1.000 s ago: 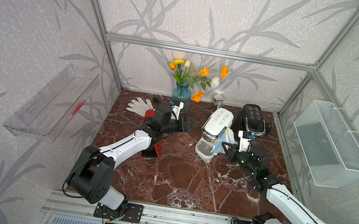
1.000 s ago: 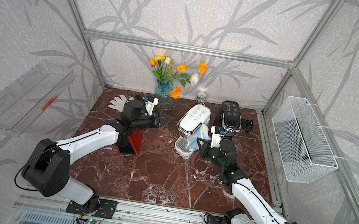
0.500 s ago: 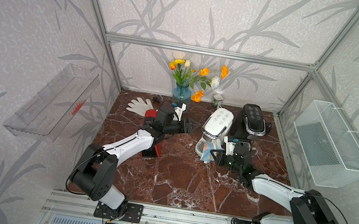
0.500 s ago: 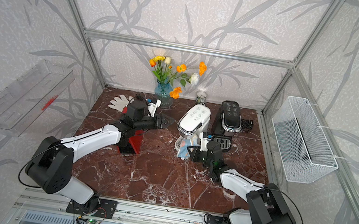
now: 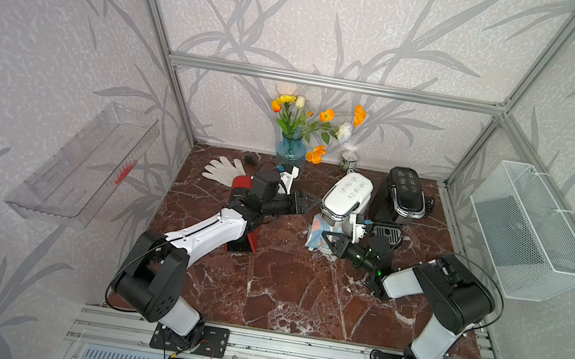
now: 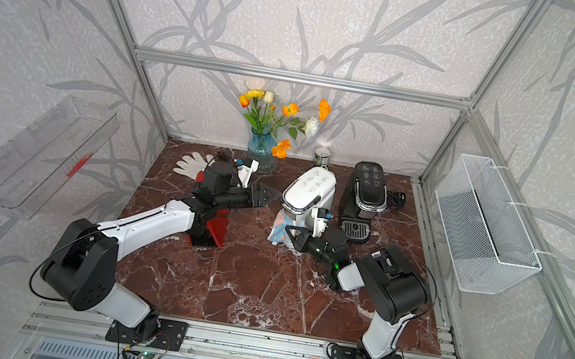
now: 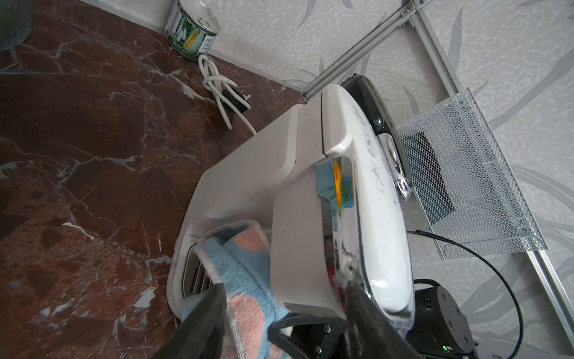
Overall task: Wipe the surface of a coffee machine
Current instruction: Wipe the dirt from the surface of the coffee machine.
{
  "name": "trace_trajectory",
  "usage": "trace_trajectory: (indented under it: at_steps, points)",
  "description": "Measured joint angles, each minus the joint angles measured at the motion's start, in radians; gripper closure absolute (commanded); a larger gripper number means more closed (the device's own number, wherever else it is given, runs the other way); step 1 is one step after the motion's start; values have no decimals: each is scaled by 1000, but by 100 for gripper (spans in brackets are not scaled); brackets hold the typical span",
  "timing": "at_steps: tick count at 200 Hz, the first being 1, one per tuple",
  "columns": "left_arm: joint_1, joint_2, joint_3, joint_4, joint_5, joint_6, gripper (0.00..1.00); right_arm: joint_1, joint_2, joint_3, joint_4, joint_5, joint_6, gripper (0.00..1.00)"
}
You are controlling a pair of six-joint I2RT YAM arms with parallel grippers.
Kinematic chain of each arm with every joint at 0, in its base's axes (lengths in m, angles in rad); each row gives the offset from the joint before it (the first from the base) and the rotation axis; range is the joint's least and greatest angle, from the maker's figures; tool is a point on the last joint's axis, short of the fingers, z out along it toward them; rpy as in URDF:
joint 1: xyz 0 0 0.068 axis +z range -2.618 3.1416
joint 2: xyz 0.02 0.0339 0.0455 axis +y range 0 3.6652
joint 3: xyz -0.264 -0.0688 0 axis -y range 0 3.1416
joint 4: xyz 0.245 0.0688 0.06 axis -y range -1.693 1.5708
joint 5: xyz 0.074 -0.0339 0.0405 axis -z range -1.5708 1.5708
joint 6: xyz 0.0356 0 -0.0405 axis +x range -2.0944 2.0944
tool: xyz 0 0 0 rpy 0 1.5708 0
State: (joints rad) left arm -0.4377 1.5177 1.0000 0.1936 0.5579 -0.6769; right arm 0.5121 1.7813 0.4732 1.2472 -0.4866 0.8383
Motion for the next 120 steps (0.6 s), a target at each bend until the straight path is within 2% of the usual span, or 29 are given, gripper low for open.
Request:
trace_trajectory:
  at_steps: [62, 97, 120]
  points:
    - [0, 5, 0, 1, 2, -6, 40, 6, -92, -56, 24, -20, 5, 100]
    - [0, 7, 0, 5, 2, -15, 40, 8, -169, -84, -36, -27, -2, 100]
    - [0, 21, 5, 21, 2, -28, 40, 8, -269, -103, -134, -31, -23, 100]
